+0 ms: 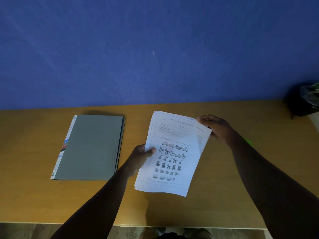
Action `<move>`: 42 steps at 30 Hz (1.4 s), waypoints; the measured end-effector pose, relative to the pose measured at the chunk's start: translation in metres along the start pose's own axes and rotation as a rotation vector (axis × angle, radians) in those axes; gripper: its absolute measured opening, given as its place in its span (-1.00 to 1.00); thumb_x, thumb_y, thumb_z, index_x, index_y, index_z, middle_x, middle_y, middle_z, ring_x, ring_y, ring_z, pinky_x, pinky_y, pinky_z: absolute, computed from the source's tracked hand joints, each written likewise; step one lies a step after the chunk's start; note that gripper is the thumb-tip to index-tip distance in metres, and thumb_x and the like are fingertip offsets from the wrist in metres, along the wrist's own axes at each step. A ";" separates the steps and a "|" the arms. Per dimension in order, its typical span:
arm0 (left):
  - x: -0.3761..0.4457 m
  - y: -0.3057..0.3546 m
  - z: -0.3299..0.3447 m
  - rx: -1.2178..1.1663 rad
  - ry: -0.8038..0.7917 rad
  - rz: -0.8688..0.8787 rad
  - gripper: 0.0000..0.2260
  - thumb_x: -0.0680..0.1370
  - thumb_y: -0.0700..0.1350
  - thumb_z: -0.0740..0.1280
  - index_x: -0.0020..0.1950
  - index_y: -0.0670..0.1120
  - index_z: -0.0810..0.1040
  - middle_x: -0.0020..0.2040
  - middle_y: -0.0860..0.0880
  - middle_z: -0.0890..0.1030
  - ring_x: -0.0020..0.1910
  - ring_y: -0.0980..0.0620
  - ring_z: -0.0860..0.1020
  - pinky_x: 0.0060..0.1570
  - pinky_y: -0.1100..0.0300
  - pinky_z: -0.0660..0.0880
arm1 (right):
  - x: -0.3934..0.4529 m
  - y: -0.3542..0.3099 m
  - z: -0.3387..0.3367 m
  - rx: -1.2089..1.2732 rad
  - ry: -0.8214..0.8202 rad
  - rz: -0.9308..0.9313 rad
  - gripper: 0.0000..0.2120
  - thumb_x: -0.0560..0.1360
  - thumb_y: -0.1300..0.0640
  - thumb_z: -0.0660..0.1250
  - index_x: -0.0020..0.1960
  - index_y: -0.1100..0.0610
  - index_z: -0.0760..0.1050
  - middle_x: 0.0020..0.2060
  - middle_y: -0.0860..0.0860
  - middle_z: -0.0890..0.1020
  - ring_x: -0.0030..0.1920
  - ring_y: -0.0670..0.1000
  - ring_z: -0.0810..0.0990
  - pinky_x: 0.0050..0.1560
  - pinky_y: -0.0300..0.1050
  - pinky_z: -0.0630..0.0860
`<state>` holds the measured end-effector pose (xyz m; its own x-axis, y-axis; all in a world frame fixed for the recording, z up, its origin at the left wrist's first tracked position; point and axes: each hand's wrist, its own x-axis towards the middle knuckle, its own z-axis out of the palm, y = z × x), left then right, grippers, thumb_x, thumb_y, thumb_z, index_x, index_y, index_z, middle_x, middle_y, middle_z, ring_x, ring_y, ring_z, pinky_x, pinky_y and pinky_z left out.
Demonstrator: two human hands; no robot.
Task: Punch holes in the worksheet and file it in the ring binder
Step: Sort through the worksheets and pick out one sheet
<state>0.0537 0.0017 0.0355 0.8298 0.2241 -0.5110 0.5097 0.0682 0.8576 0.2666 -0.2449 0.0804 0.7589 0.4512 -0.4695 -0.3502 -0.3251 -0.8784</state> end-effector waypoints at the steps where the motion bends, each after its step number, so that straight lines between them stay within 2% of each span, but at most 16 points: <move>1: 0.000 0.000 0.000 -0.015 -0.004 -0.002 -0.71 0.63 -0.09 0.31 0.34 -0.11 0.54 0.21 -0.02 0.66 0.20 -0.01 0.63 0.27 -0.03 0.51 | 0.001 0.003 0.000 0.023 -0.015 0.014 -0.48 0.17 -0.28 0.57 0.00 0.00 0.67 -0.07 0.00 0.72 -0.03 0.03 0.66 0.00 -0.04 0.58; 3: 0.001 0.002 0.001 -0.041 -0.004 -0.012 -0.71 0.65 -0.11 0.27 0.35 -0.12 0.53 0.22 -0.03 0.65 0.21 -0.04 0.62 0.28 -0.05 0.49 | 0.001 0.008 0.002 0.085 -0.056 0.029 -0.33 0.07 -0.34 0.58 0.04 0.02 0.65 0.03 0.05 0.71 0.06 0.09 0.68 0.06 0.04 0.58; 5: 0.002 0.003 0.001 -0.038 0.003 -0.022 -0.72 0.66 -0.10 0.23 0.36 -0.10 0.52 0.23 0.00 0.65 0.23 -0.03 0.61 0.29 -0.04 0.48 | -0.001 0.011 0.005 0.131 -0.091 0.046 -0.31 0.13 -0.29 0.58 0.13 0.07 0.61 0.08 0.08 0.70 0.11 0.12 0.67 0.07 0.05 0.58; 8: 0.002 0.007 0.003 -0.057 0.015 -0.032 -0.73 0.68 -0.09 0.18 0.35 -0.05 0.52 0.21 0.04 0.66 0.21 0.02 0.61 0.21 0.08 0.51 | -0.006 0.016 0.012 0.162 -0.124 0.069 -0.46 0.28 -0.08 0.52 0.16 0.17 0.57 0.09 0.12 0.69 0.14 0.16 0.65 0.15 0.08 0.56; 10: 0.001 0.008 0.005 -0.078 0.029 -0.032 -0.75 0.69 -0.10 0.17 0.33 -0.03 0.52 0.20 0.05 0.66 0.18 0.07 0.62 0.14 0.16 0.52 | -0.008 0.021 0.016 0.141 -0.142 0.089 -0.54 0.30 0.00 0.53 0.15 0.14 0.59 0.08 0.08 0.70 0.14 0.15 0.65 0.20 0.10 0.54; 14: 0.003 0.009 0.008 -0.080 0.061 -0.007 -0.75 0.66 -0.11 0.23 0.33 -0.04 0.53 0.18 0.06 0.67 0.15 0.08 0.64 0.13 0.15 0.54 | -0.008 0.032 0.025 0.031 -0.127 0.110 -0.69 0.37 0.13 0.54 0.11 0.04 0.64 0.04 -0.01 0.72 0.11 0.08 0.67 0.26 0.16 0.51; 17: 0.003 0.013 0.012 -0.053 0.092 0.045 -0.72 0.57 -0.16 0.39 0.29 -0.04 0.56 0.14 0.06 0.68 0.08 0.12 0.66 -0.07 0.33 0.57 | -0.009 0.033 0.033 -0.088 -0.066 0.070 -0.75 0.36 0.10 0.56 0.03 0.01 0.66 0.02 -0.02 0.72 0.06 0.04 0.67 0.24 0.09 0.53; 20: 0.007 0.017 0.018 -0.030 0.187 0.120 -0.69 0.50 -0.21 0.47 0.24 -0.06 0.60 0.09 0.05 0.70 0.06 0.09 0.67 -0.10 0.35 0.56 | -0.012 0.023 0.041 -0.164 0.016 0.009 -0.68 0.43 0.07 0.51 0.16 0.06 0.62 0.06 0.02 0.69 0.04 0.02 0.65 0.13 -0.05 0.56; 22: 0.010 0.020 0.021 -0.047 0.250 0.166 -0.73 0.50 -0.22 0.47 0.19 -0.04 0.62 0.05 0.05 0.71 0.04 0.08 0.67 -0.07 0.31 0.58 | -0.014 0.015 0.046 -0.180 0.066 -0.034 -0.68 0.46 0.06 0.48 0.18 0.08 0.60 0.05 0.03 0.68 0.04 0.04 0.65 0.12 -0.01 0.58; 24: 0.012 0.026 0.025 -0.065 0.306 0.200 -0.77 0.51 -0.22 0.46 0.14 0.00 0.62 0.00 0.09 0.71 -0.02 0.16 0.68 -0.07 0.31 0.57 | -0.016 0.007 0.050 -0.166 0.110 -0.097 -0.74 0.48 0.08 0.45 0.16 0.07 0.59 0.04 0.04 0.68 0.02 0.03 0.65 0.12 0.00 0.58; 26: 0.014 0.033 0.030 -0.093 0.352 0.233 -0.78 0.52 -0.25 0.45 0.13 -0.05 0.61 -0.06 0.12 0.69 -0.12 0.24 0.67 -0.13 0.37 0.57 | -0.017 -0.003 0.052 -0.134 0.139 -0.159 -0.79 0.50 0.08 0.43 0.13 0.01 0.58 0.01 0.01 0.68 -0.02 -0.01 0.65 0.09 -0.03 0.59; 28: 0.016 0.041 0.033 -0.126 0.384 0.265 -0.78 0.52 -0.27 0.44 0.14 -0.09 0.59 -0.06 0.12 0.68 -0.16 0.28 0.66 -0.17 0.42 0.55 | -0.016 -0.012 0.053 -0.127 0.172 -0.209 -0.81 0.49 0.06 0.43 0.10 -0.02 0.58 0.00 0.01 0.69 0.00 0.02 0.67 0.10 0.04 0.60; 32: 0.021 0.052 0.036 -0.160 0.413 0.316 -0.76 0.53 -0.28 0.42 0.18 -0.11 0.59 -0.02 0.08 0.68 -0.11 0.22 0.66 -0.17 0.41 0.55 | -0.015 -0.025 0.056 -0.191 0.228 -0.298 -0.82 0.50 0.02 0.40 0.09 -0.01 0.56 -0.05 0.01 0.68 -0.02 0.05 0.66 0.05 0.05 0.60; 38: 0.023 0.046 0.034 -0.182 0.399 0.310 -0.71 0.52 -0.25 0.44 0.24 -0.13 0.56 0.09 0.02 0.67 0.04 0.07 0.66 -0.05 0.25 0.62 | -0.015 -0.020 0.059 -0.274 0.207 -0.330 -0.75 0.52 0.03 0.38 0.19 0.02 0.55 -0.05 -0.09 0.65 -0.07 -0.05 0.63 -0.12 -0.19 0.51; 42: 0.022 0.043 0.033 -0.191 0.384 0.319 -0.67 0.52 -0.25 0.44 0.27 -0.14 0.53 0.14 0.00 0.66 0.07 0.04 0.65 -0.06 0.25 0.62 | -0.017 -0.013 0.057 -0.279 0.201 -0.319 -0.80 0.53 0.02 0.36 0.13 0.01 0.58 -0.08 -0.08 0.67 -0.07 -0.02 0.64 -0.10 -0.14 0.53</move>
<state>0.1019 -0.0220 0.0595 0.7759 0.5996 -0.1961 0.1659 0.1060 0.9804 0.2274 -0.2012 0.0945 0.9056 0.4039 -0.1295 0.0578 -0.4199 -0.9057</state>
